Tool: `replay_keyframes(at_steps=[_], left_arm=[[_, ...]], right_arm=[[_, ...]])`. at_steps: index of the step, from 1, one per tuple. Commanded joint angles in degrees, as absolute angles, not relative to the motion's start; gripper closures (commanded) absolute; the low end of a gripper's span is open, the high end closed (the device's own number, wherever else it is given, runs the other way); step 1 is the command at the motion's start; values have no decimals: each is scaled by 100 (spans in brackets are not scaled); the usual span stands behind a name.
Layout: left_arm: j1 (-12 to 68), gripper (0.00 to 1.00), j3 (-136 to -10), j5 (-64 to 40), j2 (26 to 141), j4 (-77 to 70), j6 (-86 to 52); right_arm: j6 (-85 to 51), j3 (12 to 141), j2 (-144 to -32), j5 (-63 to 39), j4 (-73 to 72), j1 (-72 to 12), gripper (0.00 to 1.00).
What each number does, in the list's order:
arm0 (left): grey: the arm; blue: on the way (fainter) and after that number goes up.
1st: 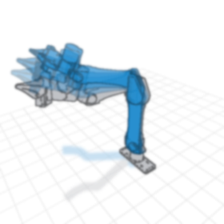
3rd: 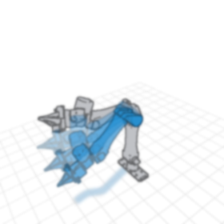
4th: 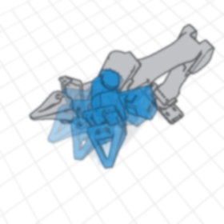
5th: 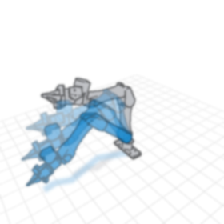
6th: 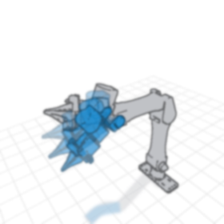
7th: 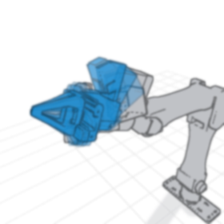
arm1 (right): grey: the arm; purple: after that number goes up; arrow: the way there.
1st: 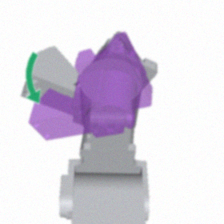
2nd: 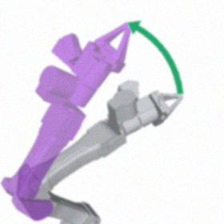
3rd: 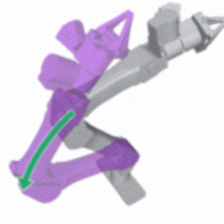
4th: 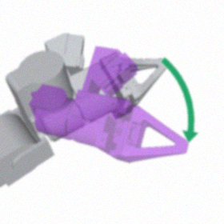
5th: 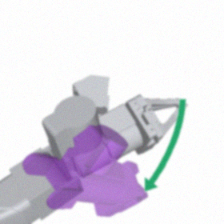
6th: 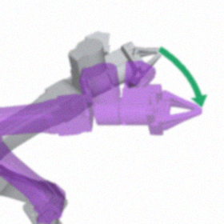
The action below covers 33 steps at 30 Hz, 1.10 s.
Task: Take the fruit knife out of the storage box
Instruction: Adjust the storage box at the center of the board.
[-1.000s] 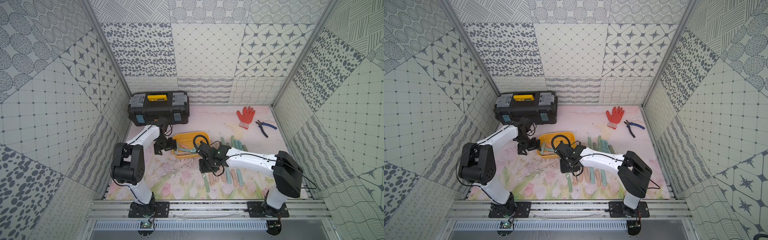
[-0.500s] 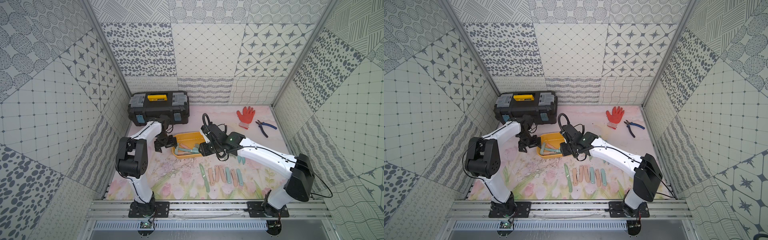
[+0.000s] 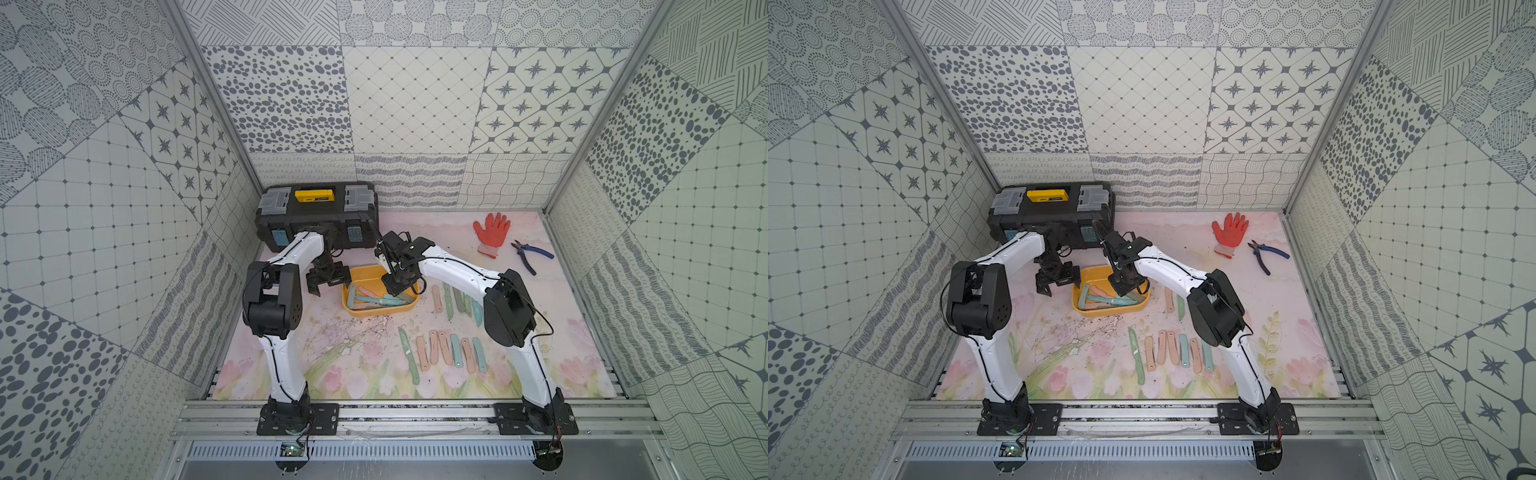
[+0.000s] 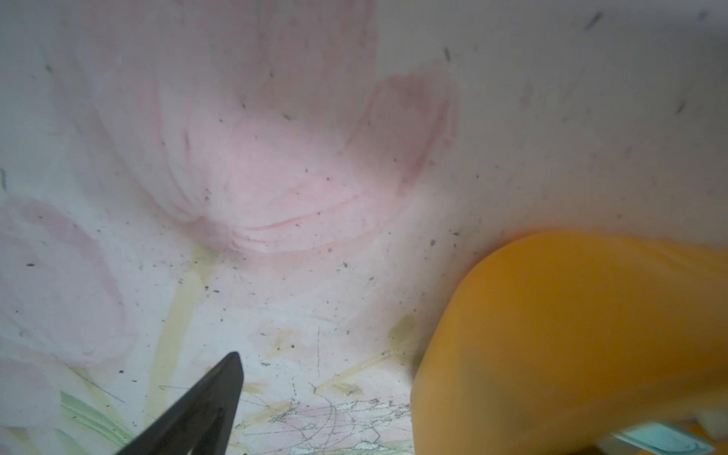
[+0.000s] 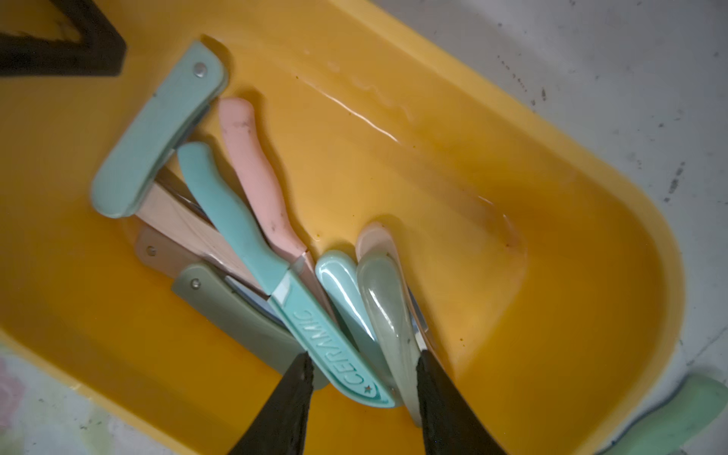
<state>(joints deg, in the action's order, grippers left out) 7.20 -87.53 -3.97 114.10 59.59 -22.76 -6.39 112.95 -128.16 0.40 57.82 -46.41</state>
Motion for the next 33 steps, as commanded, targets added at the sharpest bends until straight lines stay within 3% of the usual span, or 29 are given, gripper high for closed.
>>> replay_keyframes(at_steps=[1,14,33], left_arm=[[633,9,-9048,-302,11541,6233,-2324],[571,9,-9521,-375,11801,6314,-2355],[686,9,-9580,-520,11688,6275,-2355]], right_arm=[[-396,11641,-12910,339,6134,-4642,53],[-472,11919,-13323,340,6530,-4477,53],[-659,11163,-12736,249,6167,-4403,49]])
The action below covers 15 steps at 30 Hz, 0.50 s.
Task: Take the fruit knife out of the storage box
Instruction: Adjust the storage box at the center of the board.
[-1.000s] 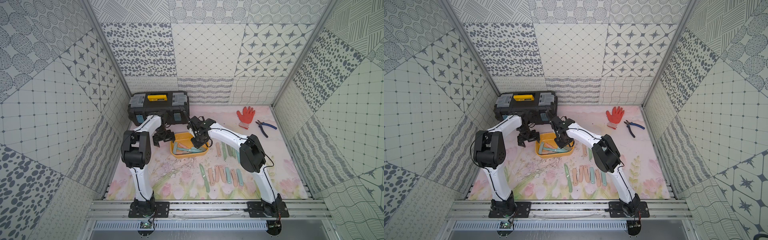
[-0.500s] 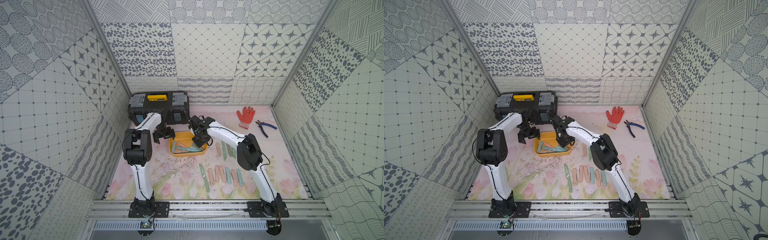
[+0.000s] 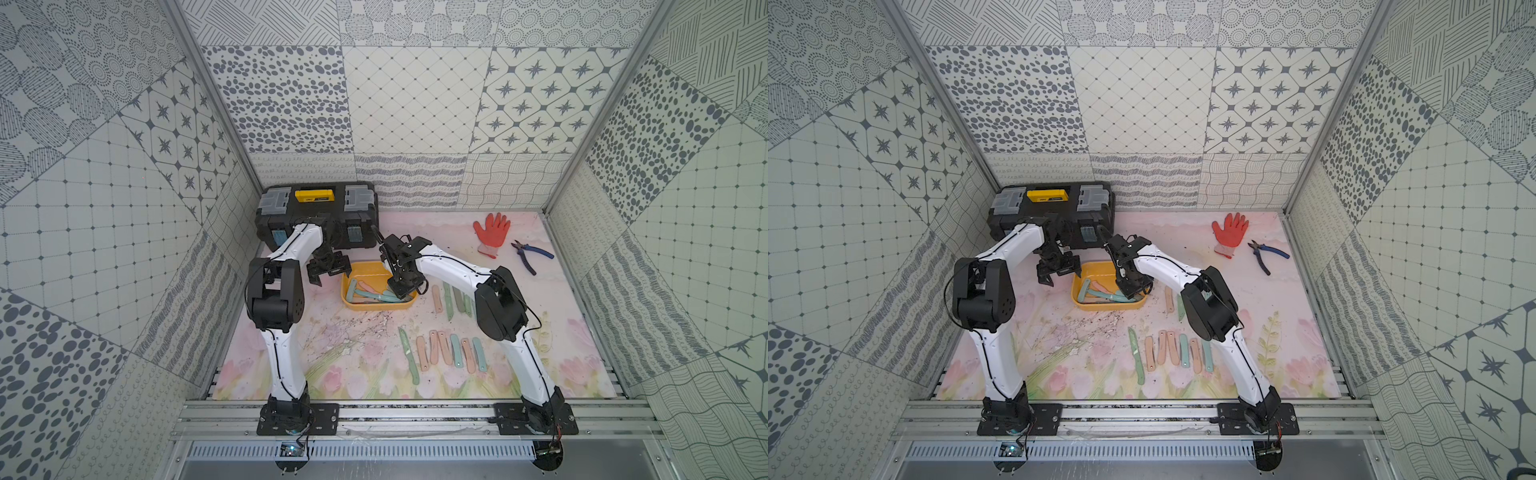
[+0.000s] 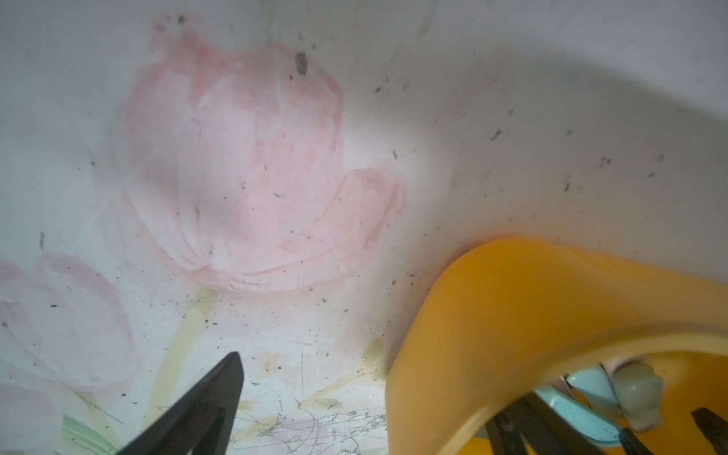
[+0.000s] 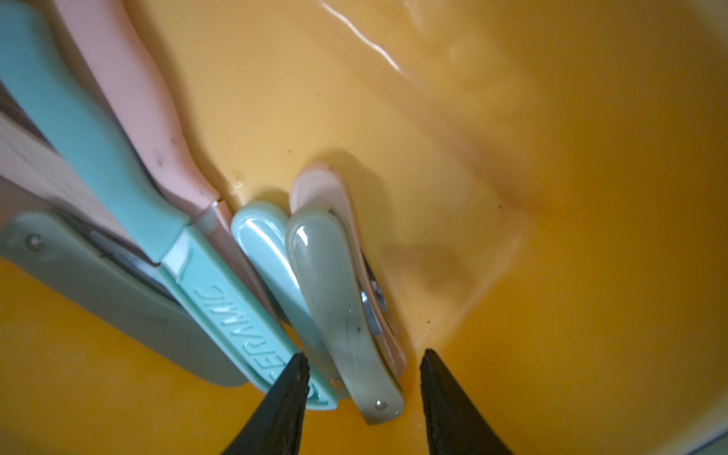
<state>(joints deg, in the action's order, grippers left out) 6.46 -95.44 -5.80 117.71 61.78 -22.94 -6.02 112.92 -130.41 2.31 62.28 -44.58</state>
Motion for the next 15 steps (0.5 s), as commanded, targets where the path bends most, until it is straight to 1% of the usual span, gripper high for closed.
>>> replay_keyframes(at_steps=[1,9,12,15], left_arm=[[700,9,-9580,-530,11666,6274,-2357],[803,9,-9352,-780,11296,6328,-2236],[809,9,-9016,-1080,10952,6162,-2065],[814,8,-8636,-1068,10682,6058,-2031]], right_arm=[[-622,11205,-12729,185,6133,-4403,48],[-237,12229,-13344,-24,6480,-4393,48],[-115,12338,-13485,-29,6448,-4388,48],[-37,12439,-13594,-86,6425,-4395,48]])
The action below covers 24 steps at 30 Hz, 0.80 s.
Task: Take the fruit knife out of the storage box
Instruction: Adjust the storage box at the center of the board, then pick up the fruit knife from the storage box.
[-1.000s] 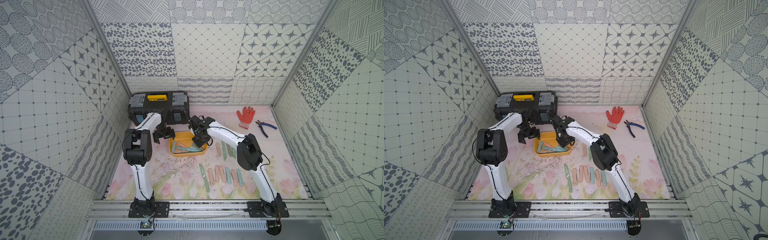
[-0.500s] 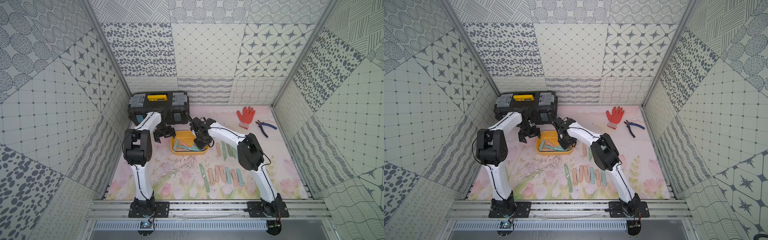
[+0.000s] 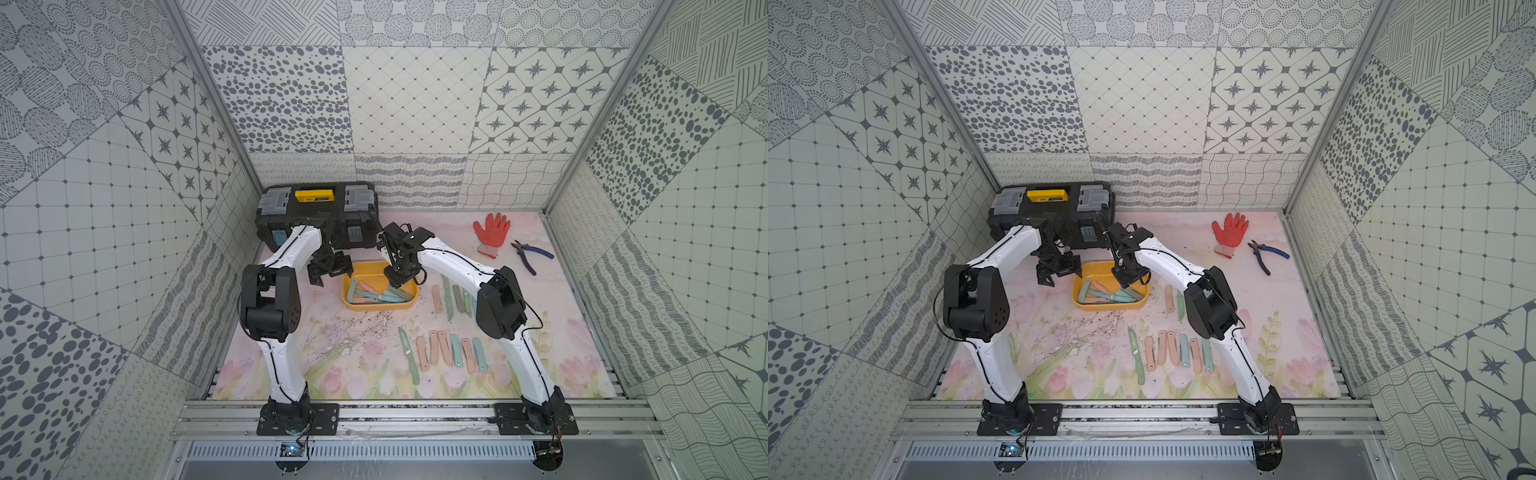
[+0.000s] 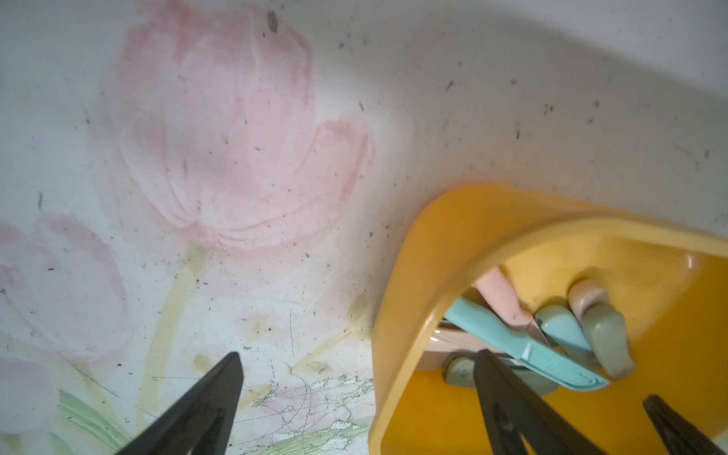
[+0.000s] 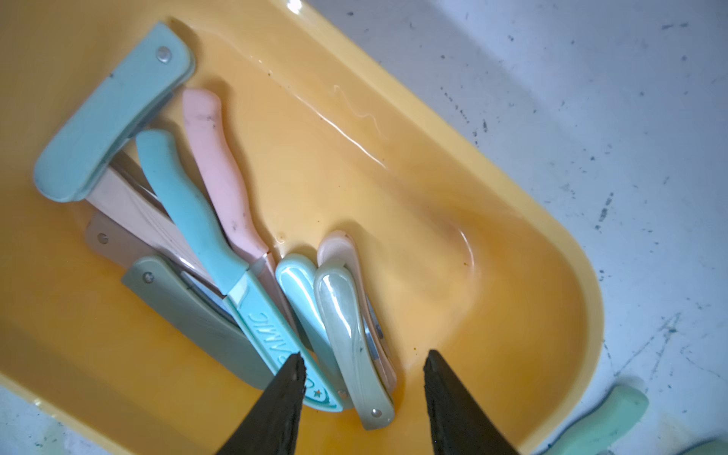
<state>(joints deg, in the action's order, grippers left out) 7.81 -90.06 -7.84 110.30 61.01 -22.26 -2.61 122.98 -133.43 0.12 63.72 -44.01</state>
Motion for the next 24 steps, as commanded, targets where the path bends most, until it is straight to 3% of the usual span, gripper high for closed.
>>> replay_keyframes(at_steps=[1,14,24], left_arm=[[810,8,-8524,-1057,10650,6031,-2021],[811,8,-8111,-907,10762,5767,-2168],[818,8,-8129,-857,10775,5833,-2169]], right_arm=[[-35,12454,-13635,-84,6422,-4392,48],[95,12488,-13916,-233,6489,-4403,49],[137,12490,-14028,-297,6513,-4407,59]])
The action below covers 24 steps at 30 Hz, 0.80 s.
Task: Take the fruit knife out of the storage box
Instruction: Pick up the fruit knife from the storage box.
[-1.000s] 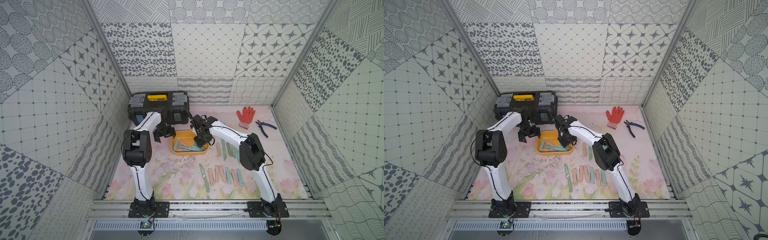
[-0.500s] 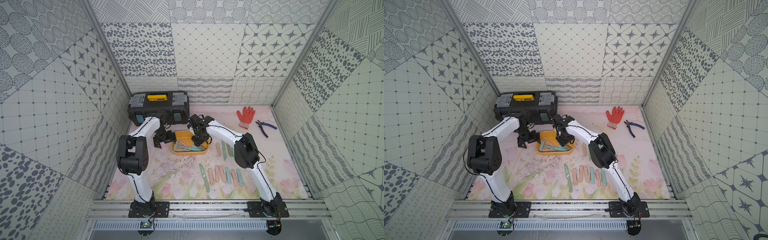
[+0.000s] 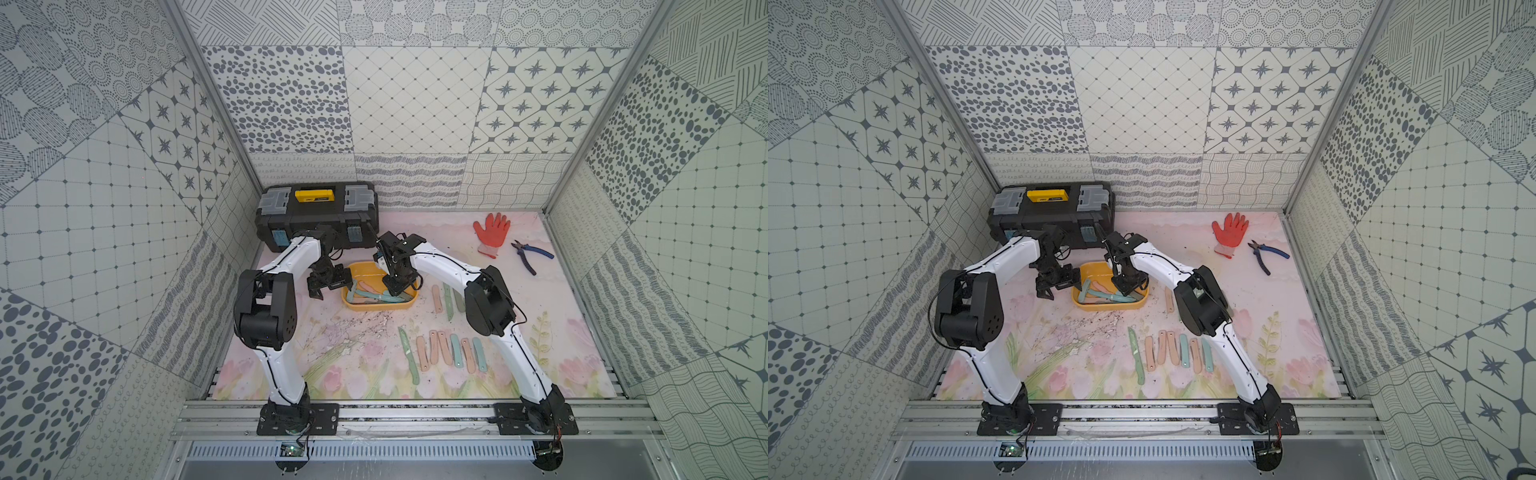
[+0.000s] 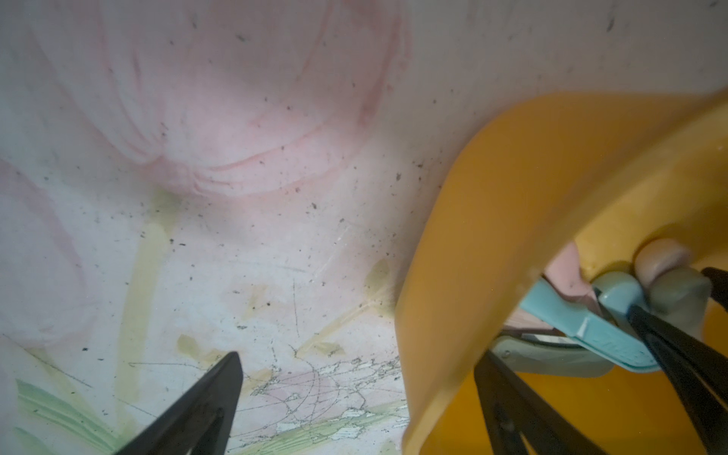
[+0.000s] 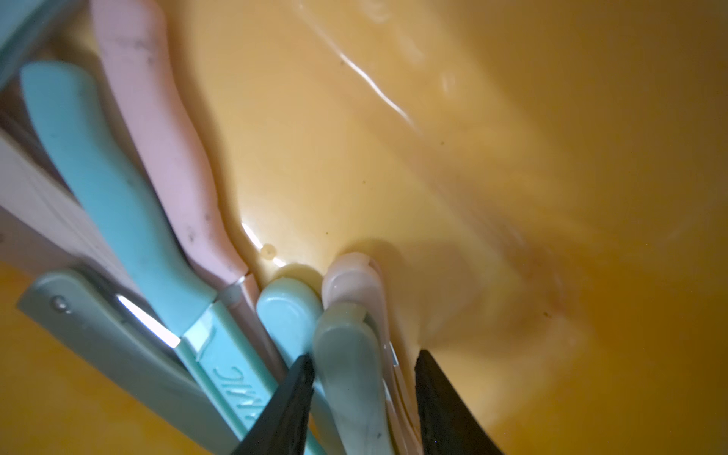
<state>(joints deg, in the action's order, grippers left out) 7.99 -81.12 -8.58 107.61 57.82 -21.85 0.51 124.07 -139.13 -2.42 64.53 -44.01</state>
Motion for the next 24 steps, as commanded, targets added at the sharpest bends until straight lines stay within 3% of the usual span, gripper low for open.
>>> replay_keyframes(at_steps=[1,10,24], left_arm=[[825,8,-8135,-855,10775,5827,-2170],[818,8,-8130,-854,10775,5828,-2167],[819,8,-8152,-856,10799,5829,-2188]], right_arm=[[144,12485,-14021,-304,6496,-4410,61],[71,12441,-13864,-345,6305,-4410,78],[-246,12387,-13211,-310,5913,-4376,83]])
